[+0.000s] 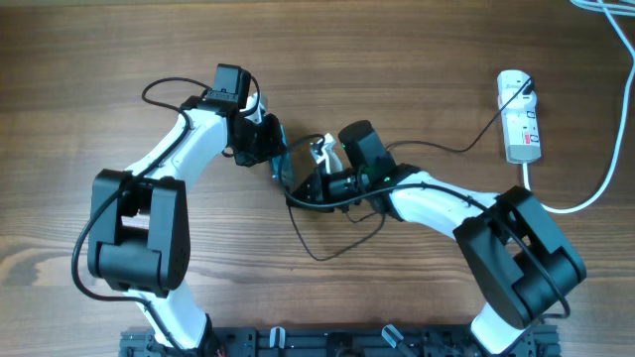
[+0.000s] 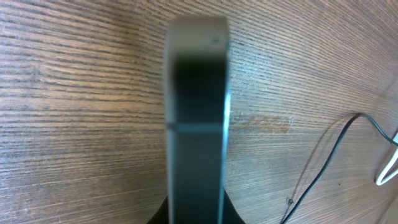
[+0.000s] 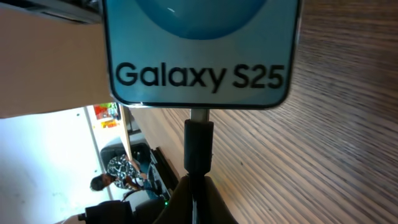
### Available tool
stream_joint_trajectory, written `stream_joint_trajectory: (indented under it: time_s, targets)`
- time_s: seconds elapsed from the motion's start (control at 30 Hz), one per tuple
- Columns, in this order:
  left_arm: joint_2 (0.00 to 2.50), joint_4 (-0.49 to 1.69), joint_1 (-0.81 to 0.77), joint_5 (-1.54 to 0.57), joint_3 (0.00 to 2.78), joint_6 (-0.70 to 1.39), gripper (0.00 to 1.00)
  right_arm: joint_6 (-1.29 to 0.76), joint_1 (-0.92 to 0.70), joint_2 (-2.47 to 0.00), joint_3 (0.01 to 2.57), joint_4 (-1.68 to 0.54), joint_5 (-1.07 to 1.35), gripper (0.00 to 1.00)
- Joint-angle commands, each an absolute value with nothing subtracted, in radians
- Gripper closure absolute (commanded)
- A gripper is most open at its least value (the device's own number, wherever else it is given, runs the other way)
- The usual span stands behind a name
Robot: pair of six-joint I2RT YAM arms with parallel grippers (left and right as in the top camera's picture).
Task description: Plug charger to phone and switch on socket
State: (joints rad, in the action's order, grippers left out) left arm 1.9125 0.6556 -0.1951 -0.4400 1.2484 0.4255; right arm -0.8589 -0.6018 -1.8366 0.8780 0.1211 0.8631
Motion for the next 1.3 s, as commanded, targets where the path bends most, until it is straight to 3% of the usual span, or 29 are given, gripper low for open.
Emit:
stream_joint_trajectory:
  time_s: [0.0, 0.57, 0.97, 1.0, 1.07, 1.13, 1.27]
  targets:
    - [1.911, 0.665, -0.199, -0.478, 1.264, 0.435, 0.96, -0.894, -0.598, -1.859, 0.877, 0.169, 0.835, 0.96]
    - [1.911, 0.666, -0.198, -0.489, 1.264, 0.423, 0.96, -0.712, -0.546, -1.859, 0.877, 0.241, 0.870, 0.96]
    - [1.911, 0.666, -0.198, -0.590, 1.264, 0.397, 0.96, -0.705, -0.533, -1.859, 0.877, 0.235, 0.801, 0.96]
    - [1.911, 0.666, -0.198, -0.590, 1.264, 0.397, 0.96, -0.685, -0.527, -1.859, 0.877, 0.235, 0.802, 0.95]
    - [1.911, 0.665, -0.198, -0.590, 1.264, 0.395, 0.96, -0.657, -0.490, -1.852, 0.877, 0.231, 0.843, 0.73]
    - [1.911, 0.658, -0.198, -0.591, 1.264, 0.369, 0.96, -0.654, -0.440, -1.822, 0.877, 0.224, 0.927, 0.60]
    - [1.911, 0.631, -0.198, -0.661, 1.264, 0.283, 0.96, -0.577, -0.403, -1.678, 0.877, 0.074, 0.916, 0.60]
